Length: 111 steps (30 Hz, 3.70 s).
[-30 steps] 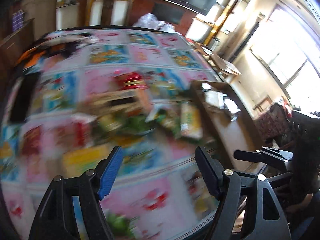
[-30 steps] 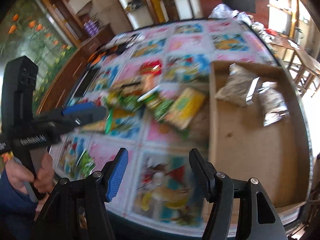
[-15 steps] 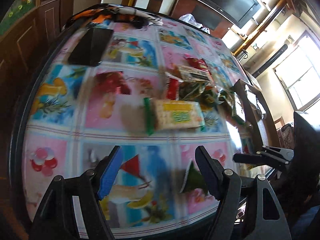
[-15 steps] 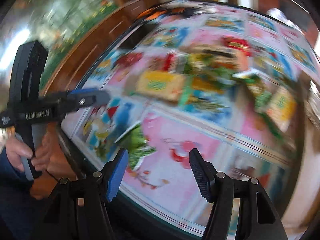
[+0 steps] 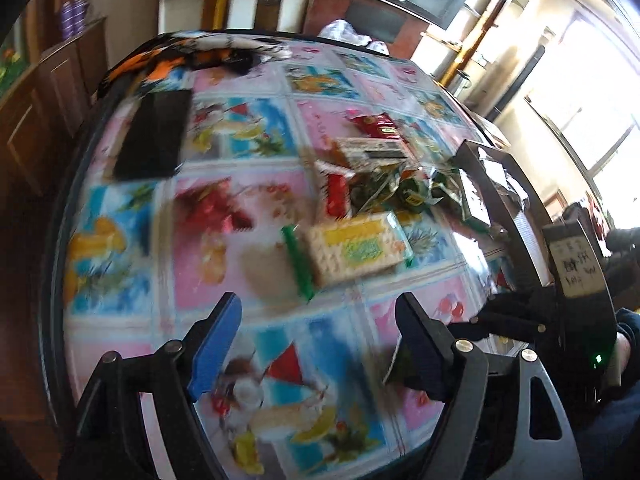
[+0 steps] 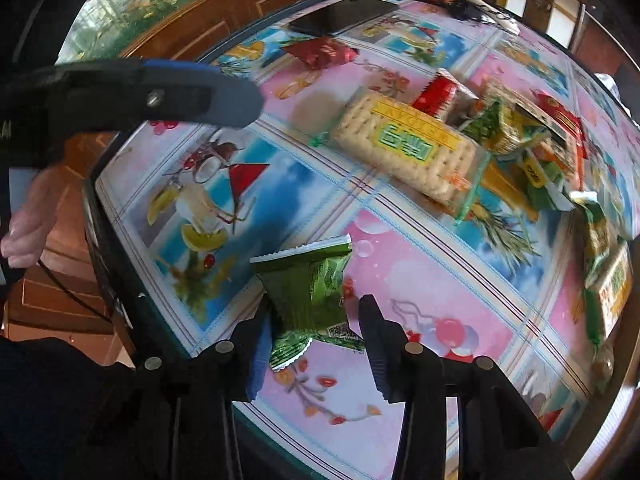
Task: Organize snacks
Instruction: 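Grasp a green snack bag with the right gripper while the left grasps a WEIDAN cracker pack, then carry the green bag and WEIDAN cracker pack over the cardboard box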
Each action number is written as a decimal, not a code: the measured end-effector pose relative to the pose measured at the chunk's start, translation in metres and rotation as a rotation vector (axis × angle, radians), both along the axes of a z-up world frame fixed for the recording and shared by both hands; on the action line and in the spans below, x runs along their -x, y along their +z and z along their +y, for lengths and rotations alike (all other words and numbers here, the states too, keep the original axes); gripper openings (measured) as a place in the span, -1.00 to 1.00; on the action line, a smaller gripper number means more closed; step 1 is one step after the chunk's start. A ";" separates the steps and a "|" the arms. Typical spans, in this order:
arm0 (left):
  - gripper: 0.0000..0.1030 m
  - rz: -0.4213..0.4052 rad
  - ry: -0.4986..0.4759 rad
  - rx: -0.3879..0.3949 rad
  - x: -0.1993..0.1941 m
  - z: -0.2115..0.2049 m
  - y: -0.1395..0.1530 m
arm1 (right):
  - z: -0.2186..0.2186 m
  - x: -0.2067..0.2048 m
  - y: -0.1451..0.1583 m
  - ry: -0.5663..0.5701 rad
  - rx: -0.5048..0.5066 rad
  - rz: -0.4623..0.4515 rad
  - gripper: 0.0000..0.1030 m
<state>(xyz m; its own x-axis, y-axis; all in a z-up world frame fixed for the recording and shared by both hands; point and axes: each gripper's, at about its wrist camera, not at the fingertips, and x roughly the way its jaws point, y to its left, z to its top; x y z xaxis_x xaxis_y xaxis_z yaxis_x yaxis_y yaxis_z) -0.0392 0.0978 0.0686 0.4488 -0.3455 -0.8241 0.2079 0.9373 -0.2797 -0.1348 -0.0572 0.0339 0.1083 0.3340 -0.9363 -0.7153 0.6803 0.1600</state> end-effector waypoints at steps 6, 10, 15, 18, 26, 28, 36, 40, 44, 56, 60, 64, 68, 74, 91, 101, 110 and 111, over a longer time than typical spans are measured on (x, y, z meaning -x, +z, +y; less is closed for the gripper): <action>0.53 -0.020 -0.122 -0.014 -0.049 -0.034 -0.008 | -0.045 -0.014 0.007 -0.171 -0.046 0.007 -0.13; 0.53 0.046 -0.165 -0.024 -0.077 -0.044 -0.033 | -0.077 -0.022 0.013 -0.285 -0.075 0.015 -0.13; 0.53 0.125 -0.196 0.047 -0.070 -0.043 -0.050 | -0.095 -0.024 0.026 -0.356 -0.093 -0.001 -0.13; 0.55 0.139 -0.219 0.067 -0.047 -0.051 -0.049 | -0.106 -0.025 0.027 -0.382 -0.104 0.002 -0.13; 0.55 0.110 -0.097 -0.077 -0.039 -0.075 -0.052 | -0.113 -0.027 0.023 -0.393 -0.118 0.012 -0.13; 0.42 0.101 -0.073 -0.134 -0.045 -0.081 -0.053 | -0.113 -0.027 0.024 -0.383 -0.121 0.005 -0.13; -0.12 0.036 0.008 -0.247 -0.026 -0.095 -0.053 | -0.124 -0.032 0.032 -0.385 -0.141 -0.016 -0.13; -0.12 0.004 0.009 -0.192 -0.015 -0.106 -0.041 | -0.132 -0.037 0.038 -0.407 -0.145 -0.040 -0.13; -0.12 -0.090 0.011 -0.251 -0.013 -0.120 -0.017 | -0.142 -0.043 0.042 -0.447 -0.143 -0.066 -0.13; -0.12 -0.230 0.011 -0.383 -0.014 -0.148 0.027 | -0.167 -0.044 0.054 -0.492 -0.176 -0.108 -0.13; -0.12 -0.248 -0.009 -0.405 -0.012 -0.158 0.033 | -0.175 -0.041 0.057 -0.505 -0.186 -0.116 -0.13; -0.12 -0.261 -0.024 -0.418 -0.010 -0.167 0.038 | -0.182 -0.038 0.060 -0.521 -0.194 -0.124 -0.13; -0.12 -0.270 -0.041 -0.428 -0.009 -0.177 0.041 | -0.190 -0.035 0.063 -0.536 -0.196 -0.138 -0.13; -0.12 -0.295 -0.076 -0.460 -0.006 -0.197 0.046 | -0.207 -0.031 0.065 -0.571 -0.209 -0.144 -0.13; -0.12 -0.311 -0.137 -0.495 -0.010 -0.230 0.049 | -0.229 -0.025 0.072 -0.601 -0.175 -0.210 -0.13; -0.12 -0.303 -0.151 -0.481 -0.016 -0.241 0.046 | -0.233 -0.023 0.082 -0.584 -0.058 -0.311 -0.13; -0.12 -0.296 -0.156 -0.476 -0.021 -0.244 0.043 | -0.234 -0.025 0.084 -0.583 -0.019 -0.341 -0.13; -0.12 -0.296 -0.156 -0.476 -0.021 -0.244 0.043 | -0.234 -0.025 0.085 -0.584 -0.019 -0.341 -0.13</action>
